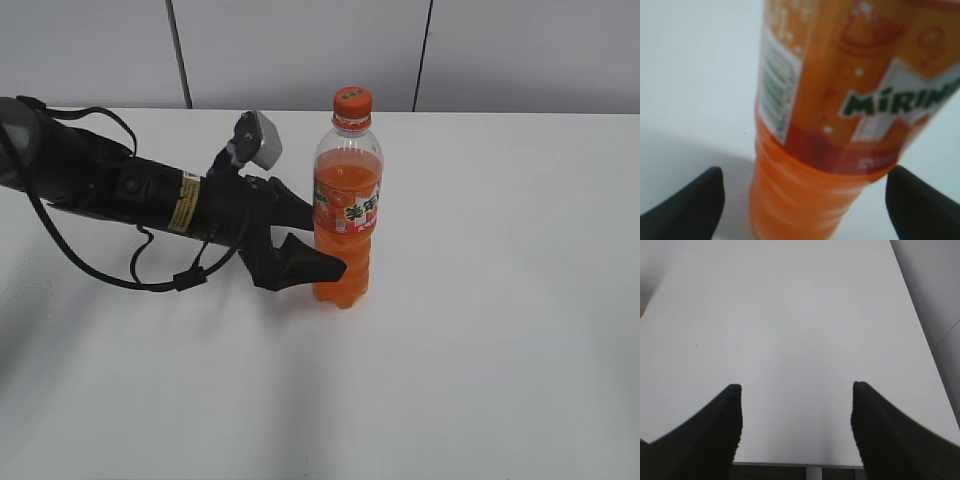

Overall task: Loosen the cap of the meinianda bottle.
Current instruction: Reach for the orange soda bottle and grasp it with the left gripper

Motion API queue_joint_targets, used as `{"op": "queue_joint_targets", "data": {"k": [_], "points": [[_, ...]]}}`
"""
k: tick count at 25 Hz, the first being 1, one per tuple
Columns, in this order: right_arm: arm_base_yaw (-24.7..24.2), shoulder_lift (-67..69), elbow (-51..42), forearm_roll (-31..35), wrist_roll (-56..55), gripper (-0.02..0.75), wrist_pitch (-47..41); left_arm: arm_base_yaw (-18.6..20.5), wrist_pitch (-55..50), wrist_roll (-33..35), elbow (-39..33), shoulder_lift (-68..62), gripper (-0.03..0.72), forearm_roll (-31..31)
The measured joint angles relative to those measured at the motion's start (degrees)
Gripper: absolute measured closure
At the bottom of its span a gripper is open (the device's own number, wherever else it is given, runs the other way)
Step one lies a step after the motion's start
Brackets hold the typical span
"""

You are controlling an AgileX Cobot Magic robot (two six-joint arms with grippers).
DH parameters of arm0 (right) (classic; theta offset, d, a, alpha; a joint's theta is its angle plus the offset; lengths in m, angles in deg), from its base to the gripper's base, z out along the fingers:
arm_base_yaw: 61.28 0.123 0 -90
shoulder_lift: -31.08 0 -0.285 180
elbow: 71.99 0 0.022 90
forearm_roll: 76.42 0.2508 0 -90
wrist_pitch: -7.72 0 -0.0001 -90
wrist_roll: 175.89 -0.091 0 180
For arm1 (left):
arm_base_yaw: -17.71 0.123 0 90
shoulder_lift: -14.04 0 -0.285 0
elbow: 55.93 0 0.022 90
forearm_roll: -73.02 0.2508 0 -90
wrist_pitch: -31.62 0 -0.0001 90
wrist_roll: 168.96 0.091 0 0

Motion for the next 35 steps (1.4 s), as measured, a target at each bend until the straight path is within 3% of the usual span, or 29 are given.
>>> {"op": "queue_joint_targets", "data": {"k": [20,27,35], "points": [[0.0,0.0,0.0,0.0,0.0,0.225,0.0,-3.3,-2.2,1.5,0.0,-0.1,0.096,-5.0],[0.0,0.0,0.0,0.0,0.0,0.225,0.0,-4.3,-3.9,3.5,0.0,-0.1,0.097,-10.3],[0.0,0.0,0.0,0.0,0.0,0.225,0.0,-4.3,-4.5,4.2,0.0,-0.1,0.098,-8.9]]}}
